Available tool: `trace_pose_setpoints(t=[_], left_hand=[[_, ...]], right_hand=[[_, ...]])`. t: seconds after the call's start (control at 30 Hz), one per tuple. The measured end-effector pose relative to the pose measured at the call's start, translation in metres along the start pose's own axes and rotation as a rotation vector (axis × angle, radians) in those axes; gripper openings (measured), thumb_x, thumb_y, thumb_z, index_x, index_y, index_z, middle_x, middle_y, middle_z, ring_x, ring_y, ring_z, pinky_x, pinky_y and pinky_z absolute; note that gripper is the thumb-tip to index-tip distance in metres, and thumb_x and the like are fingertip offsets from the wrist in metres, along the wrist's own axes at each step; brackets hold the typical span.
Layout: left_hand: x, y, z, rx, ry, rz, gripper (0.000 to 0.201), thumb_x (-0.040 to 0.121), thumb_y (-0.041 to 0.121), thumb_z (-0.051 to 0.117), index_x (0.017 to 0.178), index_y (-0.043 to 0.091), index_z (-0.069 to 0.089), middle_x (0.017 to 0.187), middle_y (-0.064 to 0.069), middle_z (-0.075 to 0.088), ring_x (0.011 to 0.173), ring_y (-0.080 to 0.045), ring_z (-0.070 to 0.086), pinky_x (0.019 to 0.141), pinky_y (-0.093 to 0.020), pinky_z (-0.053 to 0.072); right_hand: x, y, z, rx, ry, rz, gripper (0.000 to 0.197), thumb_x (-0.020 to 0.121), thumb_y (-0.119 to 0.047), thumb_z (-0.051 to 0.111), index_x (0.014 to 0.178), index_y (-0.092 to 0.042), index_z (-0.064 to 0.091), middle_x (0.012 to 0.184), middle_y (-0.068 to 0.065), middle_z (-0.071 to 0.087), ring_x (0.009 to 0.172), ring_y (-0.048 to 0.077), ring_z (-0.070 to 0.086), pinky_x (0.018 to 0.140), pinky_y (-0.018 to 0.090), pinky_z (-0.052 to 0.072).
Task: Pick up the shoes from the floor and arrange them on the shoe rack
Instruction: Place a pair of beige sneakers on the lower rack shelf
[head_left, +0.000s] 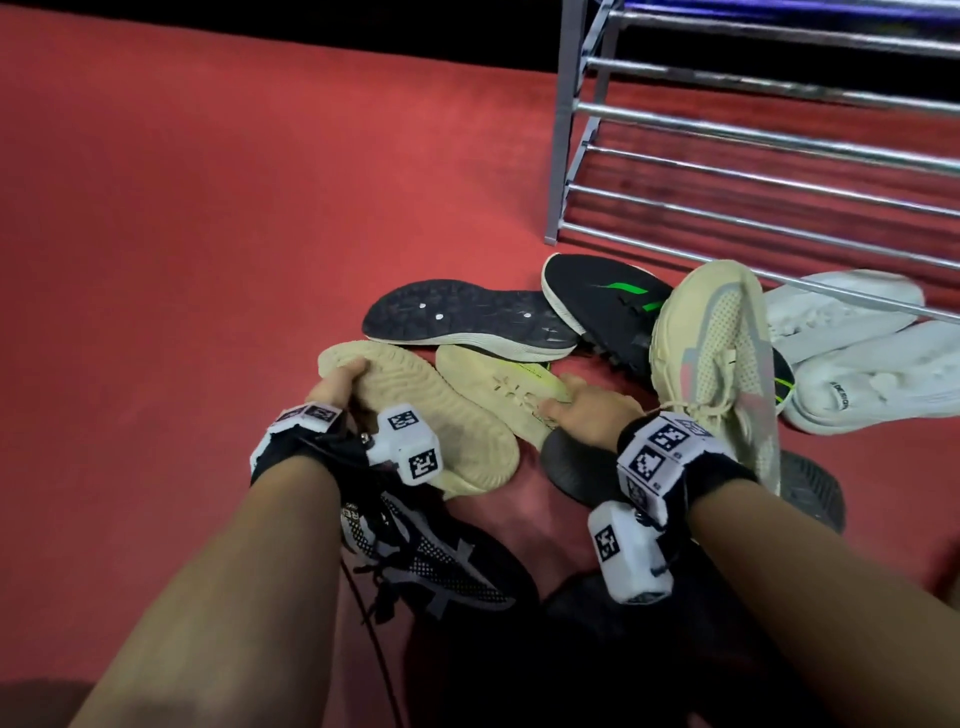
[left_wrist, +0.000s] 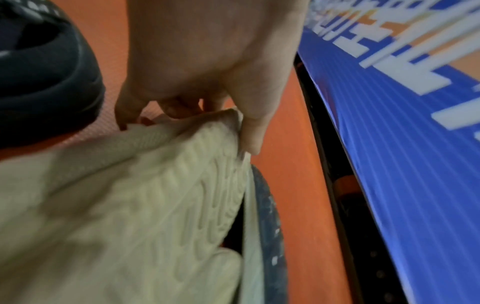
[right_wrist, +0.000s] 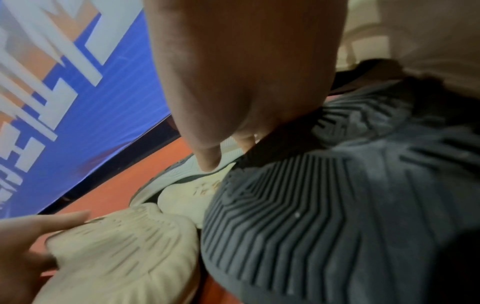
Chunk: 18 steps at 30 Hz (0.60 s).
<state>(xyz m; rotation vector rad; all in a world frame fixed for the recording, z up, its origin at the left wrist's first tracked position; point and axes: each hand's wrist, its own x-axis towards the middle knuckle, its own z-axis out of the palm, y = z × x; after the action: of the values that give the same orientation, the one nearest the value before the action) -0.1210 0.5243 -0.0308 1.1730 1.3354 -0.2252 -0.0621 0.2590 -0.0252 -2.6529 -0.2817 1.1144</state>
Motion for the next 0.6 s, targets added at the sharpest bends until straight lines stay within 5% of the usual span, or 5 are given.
trace_pose_setpoints(t=[0.13,0.23,0.43,0.5,0.6], left_hand=[[-0.02,0.016,-0.01,-0.423,-0.147,0.252,0.059,0.077,0.041,0.069,0.124,0.008,0.056,0.114,-0.015,0.067,0.104,-0.032,0.065,0.09,-0.052,0.051],[-0.042,0.05,-0.017,-0.529,-0.075,0.676,0.032,0.077,0.018,0.071,0.105,0.011,0.059,0.105,-0.011,0.068,0.097,-0.025,0.067,0.089,-0.049,0.053],[-0.094,0.097,-0.005,0.008,-0.001,1.259,0.031,0.065,0.013,0.07,0.078,0.024,0.044,0.076,0.006,0.055,0.067,-0.004,0.052,0.069,-0.018,0.046],[-0.086,0.089,-0.002,0.482,-0.094,1.166,0.039,0.058,0.014,0.075,0.078,0.026,0.045,0.076,0.004,0.054,0.066,-0.008,0.05,0.062,-0.017,0.043],[-0.057,0.042,0.0,1.277,-0.334,0.665,0.051,0.059,0.008,0.08,0.099,0.027,0.055,0.118,-0.01,0.054,0.11,-0.028,0.055,0.093,-0.032,0.047]], right_hand=[[-0.002,0.002,-0.005,0.034,-0.042,-0.022,0.059,0.097,-0.051,0.031,0.148,-0.021,0.025,0.151,0.009,0.036,0.138,0.028,0.036,0.113,0.039,0.027],[-0.003,0.001,-0.005,0.053,-0.058,-0.031,0.057,0.099,-0.046,0.031,0.148,-0.018,0.025,0.152,0.01,0.035,0.139,0.028,0.035,0.114,0.04,0.026],[-0.006,-0.003,-0.016,0.127,-0.011,-0.104,0.045,0.101,-0.029,0.036,0.143,-0.01,0.039,0.15,0.011,0.038,0.138,0.026,0.035,0.114,0.033,0.024],[-0.006,-0.003,-0.017,0.136,-0.005,-0.104,0.045,0.101,-0.028,0.036,0.142,-0.01,0.04,0.149,0.011,0.038,0.137,0.026,0.035,0.113,0.033,0.024],[-0.005,-0.002,-0.016,0.145,-0.016,-0.074,0.044,0.101,-0.03,0.036,0.14,-0.01,0.042,0.147,0.011,0.041,0.136,0.026,0.038,0.111,0.032,0.026]])
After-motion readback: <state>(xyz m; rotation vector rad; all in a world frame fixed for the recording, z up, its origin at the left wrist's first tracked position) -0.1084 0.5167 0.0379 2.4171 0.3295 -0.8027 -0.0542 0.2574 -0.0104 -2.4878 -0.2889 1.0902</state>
